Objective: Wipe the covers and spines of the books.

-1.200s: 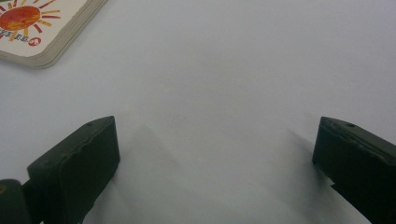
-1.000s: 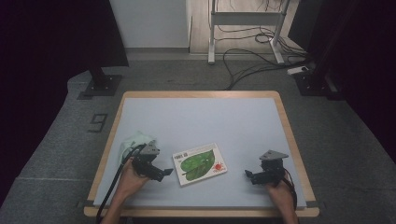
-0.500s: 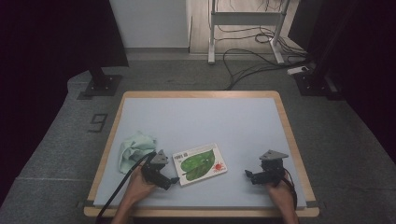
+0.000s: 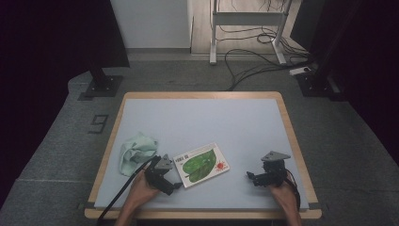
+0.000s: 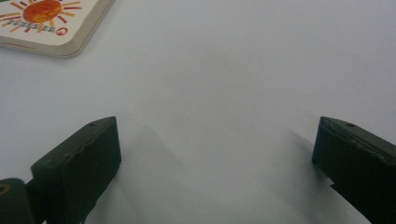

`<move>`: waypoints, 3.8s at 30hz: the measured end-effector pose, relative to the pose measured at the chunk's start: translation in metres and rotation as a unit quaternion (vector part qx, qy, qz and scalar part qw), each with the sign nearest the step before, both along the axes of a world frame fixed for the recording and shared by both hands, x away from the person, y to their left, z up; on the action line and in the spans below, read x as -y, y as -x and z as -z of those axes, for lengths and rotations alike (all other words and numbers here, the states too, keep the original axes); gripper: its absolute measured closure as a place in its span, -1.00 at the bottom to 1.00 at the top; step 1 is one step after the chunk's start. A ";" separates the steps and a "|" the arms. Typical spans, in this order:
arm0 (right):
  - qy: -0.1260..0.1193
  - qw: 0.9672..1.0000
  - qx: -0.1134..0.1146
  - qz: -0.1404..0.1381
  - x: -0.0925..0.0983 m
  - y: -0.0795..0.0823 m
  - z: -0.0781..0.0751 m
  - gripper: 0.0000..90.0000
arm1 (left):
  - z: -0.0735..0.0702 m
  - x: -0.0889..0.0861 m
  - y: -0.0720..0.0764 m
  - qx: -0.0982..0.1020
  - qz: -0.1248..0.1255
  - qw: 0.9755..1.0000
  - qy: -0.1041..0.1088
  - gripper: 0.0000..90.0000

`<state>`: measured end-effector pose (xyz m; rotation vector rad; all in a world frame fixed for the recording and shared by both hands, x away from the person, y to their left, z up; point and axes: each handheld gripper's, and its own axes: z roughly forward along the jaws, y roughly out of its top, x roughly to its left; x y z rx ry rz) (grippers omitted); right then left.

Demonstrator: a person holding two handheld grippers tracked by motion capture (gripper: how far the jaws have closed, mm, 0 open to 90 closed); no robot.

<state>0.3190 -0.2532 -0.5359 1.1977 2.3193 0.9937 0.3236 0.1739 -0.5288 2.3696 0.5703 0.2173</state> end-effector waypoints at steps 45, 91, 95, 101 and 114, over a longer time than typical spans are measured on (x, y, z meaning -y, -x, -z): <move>-0.028 0.989 -0.026 -0.141 -0.125 -0.070 -0.009 -1.00 | 0.001 0.007 0.002 -0.001 0.007 1.000 0.001 -1.00; -0.155 0.980 -0.063 -0.110 -0.122 -0.063 -0.024 -1.00 | 0.001 0.006 0.002 -0.002 0.006 1.000 0.001 -1.00; -0.160 0.979 -0.066 -0.108 -0.120 -0.059 -0.025 -1.00 | 0.001 0.006 0.002 -0.002 0.006 1.000 0.001 -1.00; -0.177 0.970 -0.094 -0.138 -0.120 -0.053 -0.026 -1.00 | 0.001 0.006 0.002 -0.002 0.006 1.000 0.001 -1.00; -0.085 0.980 -0.087 -0.157 -0.133 -0.070 -0.030 -0.82 | 0.001 0.006 0.002 -0.002 0.006 1.000 0.001 -1.00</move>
